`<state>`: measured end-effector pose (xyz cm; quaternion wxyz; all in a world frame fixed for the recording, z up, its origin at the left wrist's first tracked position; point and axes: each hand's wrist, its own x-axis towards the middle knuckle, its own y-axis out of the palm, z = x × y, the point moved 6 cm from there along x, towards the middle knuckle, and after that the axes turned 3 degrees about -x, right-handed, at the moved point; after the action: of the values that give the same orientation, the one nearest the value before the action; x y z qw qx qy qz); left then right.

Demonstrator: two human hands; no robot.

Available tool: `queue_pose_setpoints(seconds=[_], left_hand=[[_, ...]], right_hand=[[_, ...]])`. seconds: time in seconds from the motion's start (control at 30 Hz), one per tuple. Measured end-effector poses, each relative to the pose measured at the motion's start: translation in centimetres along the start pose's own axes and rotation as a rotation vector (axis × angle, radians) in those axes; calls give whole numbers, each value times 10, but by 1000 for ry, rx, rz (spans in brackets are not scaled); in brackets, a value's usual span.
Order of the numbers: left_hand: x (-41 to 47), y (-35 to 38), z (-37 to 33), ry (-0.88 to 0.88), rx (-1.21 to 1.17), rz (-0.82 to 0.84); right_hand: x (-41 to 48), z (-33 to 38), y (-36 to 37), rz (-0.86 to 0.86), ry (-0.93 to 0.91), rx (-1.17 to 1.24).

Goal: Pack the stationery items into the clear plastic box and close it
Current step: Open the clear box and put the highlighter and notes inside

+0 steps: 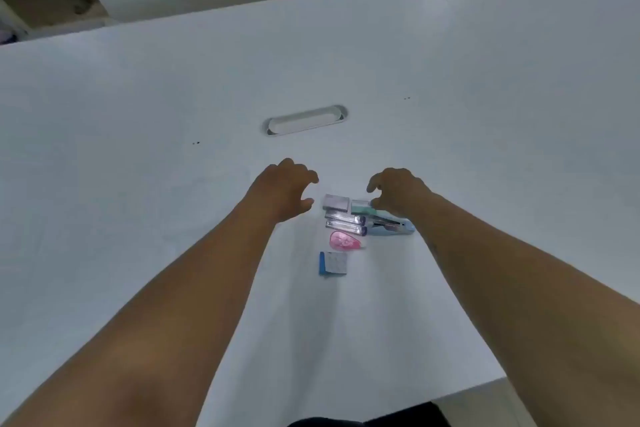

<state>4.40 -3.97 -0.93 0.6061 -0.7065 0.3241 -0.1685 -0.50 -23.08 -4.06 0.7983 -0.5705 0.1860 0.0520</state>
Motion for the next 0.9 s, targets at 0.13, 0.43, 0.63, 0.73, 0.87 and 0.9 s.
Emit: queue_pose_setpoints(seconds=[0.13, 0.43, 0.63, 0.73, 0.87, 0.9], left_hand=[[9, 19, -7, -25, -17, 42], [29, 45, -19, -21, -75, 76], [36, 60, -11, -12, -112, 61], [37, 61, -8, 14, -92, 31], [34, 60, -6, 44, -112, -32], [33, 59, -6, 45, -126, -48]], right_hand=[[6, -4, 11, -4, -17, -106], [23, -2, 33, -44, -125, -252], [25, 2, 44, -34, -203, -323], [24, 3, 45, -43, -213, -294], [25, 4, 43, -46, -230, -280], [26, 3, 42, -52, -236, -275]])
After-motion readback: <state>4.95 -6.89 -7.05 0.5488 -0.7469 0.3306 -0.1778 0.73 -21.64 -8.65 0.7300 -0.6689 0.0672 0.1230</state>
